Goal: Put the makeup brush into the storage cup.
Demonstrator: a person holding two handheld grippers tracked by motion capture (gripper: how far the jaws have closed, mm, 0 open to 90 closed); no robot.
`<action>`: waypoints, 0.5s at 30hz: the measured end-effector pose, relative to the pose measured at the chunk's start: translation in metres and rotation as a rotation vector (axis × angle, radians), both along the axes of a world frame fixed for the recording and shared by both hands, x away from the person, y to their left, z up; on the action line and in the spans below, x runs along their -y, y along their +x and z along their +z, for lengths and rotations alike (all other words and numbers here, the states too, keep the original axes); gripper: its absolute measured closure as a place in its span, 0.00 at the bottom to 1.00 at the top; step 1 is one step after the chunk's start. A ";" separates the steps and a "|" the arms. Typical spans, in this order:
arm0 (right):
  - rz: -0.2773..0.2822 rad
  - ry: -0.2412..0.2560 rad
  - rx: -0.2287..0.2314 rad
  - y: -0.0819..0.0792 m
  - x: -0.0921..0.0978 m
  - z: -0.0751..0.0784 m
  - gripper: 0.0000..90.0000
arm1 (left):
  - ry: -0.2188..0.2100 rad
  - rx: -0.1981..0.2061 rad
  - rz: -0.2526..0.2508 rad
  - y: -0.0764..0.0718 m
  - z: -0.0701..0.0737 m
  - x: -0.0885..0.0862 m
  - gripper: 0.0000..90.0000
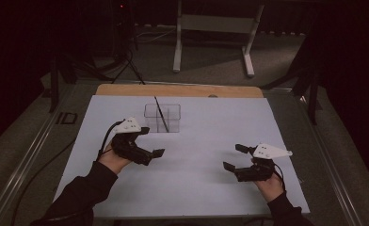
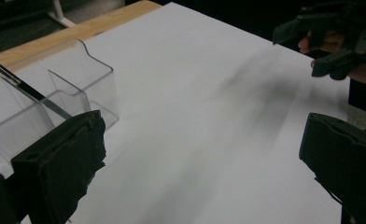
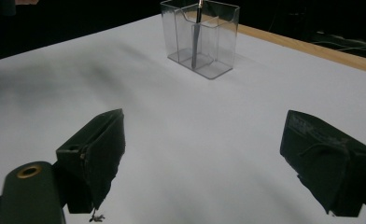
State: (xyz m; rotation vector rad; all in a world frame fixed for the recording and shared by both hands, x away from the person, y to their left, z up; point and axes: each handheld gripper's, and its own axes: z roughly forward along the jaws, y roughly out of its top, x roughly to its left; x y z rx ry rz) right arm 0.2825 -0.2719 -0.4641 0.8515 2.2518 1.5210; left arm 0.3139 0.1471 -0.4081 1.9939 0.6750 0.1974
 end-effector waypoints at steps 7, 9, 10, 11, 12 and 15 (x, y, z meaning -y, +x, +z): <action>0.014 -0.003 -0.011 -0.003 0.006 -0.004 0.16 | -0.017 0.006 -0.028 -0.010 -0.012 -0.005 0.02; 0.027 -0.001 -0.017 -0.004 0.007 -0.005 0.16 | -0.020 0.006 -0.038 -0.013 -0.016 -0.006 0.02; 0.030 -0.003 -0.016 -0.004 0.007 -0.006 0.16 | -0.024 0.012 -0.045 -0.014 -0.019 -0.006 0.02; 0.036 -0.002 -0.012 -0.004 0.007 -0.006 0.15 | -0.032 0.013 -0.051 -0.016 -0.022 -0.007 0.02; 0.041 -0.005 -0.008 -0.004 0.008 -0.006 0.15 | -0.042 0.011 -0.060 -0.017 -0.023 -0.008 0.02; 0.052 -0.009 -0.006 -0.005 0.009 -0.008 0.15 | -0.053 0.001 -0.080 -0.020 -0.032 -0.012 0.02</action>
